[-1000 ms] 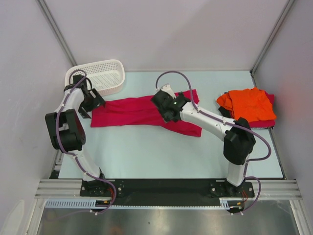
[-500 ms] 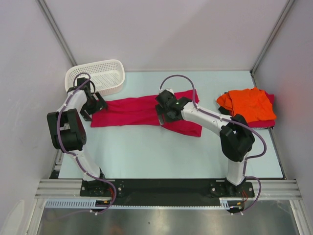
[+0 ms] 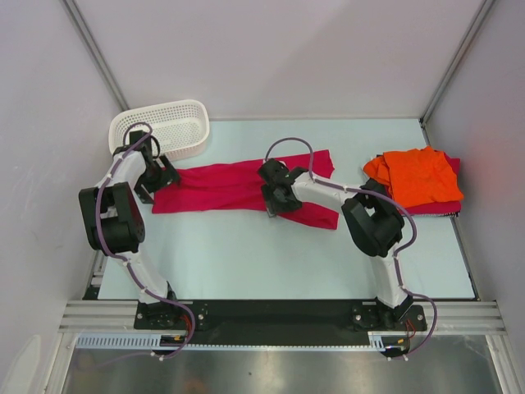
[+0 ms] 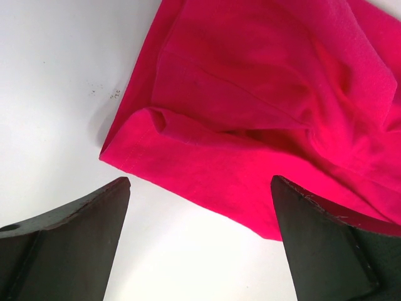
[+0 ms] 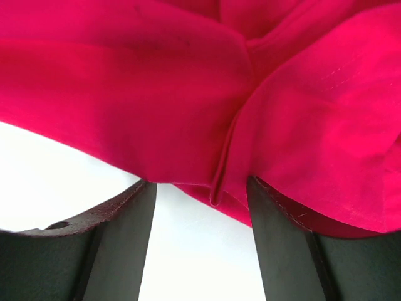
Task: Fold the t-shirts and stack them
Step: Fold the other side of the tshirt into a rectangle
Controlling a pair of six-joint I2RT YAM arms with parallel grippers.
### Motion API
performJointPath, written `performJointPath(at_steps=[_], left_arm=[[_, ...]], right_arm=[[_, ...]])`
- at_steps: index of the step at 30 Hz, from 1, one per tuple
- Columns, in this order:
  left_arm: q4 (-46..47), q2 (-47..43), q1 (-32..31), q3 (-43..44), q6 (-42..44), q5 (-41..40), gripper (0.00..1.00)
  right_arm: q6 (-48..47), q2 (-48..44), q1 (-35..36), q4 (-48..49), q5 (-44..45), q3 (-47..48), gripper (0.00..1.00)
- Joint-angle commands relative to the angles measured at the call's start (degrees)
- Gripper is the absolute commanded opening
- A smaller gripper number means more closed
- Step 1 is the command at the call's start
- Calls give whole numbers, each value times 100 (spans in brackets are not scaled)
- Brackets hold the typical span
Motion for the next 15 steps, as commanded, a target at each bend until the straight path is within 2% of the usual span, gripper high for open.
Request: performJointPath(at_steps=[1, 15], left_arm=[[3, -244, -48, 72, 92, -77, 100], [3, -156, -84, 28, 110, -121, 100]], right_arm=[[61, -98, -44, -66, 24, 399, 65], [140, -397, -220, -181, 130, 443, 65]])
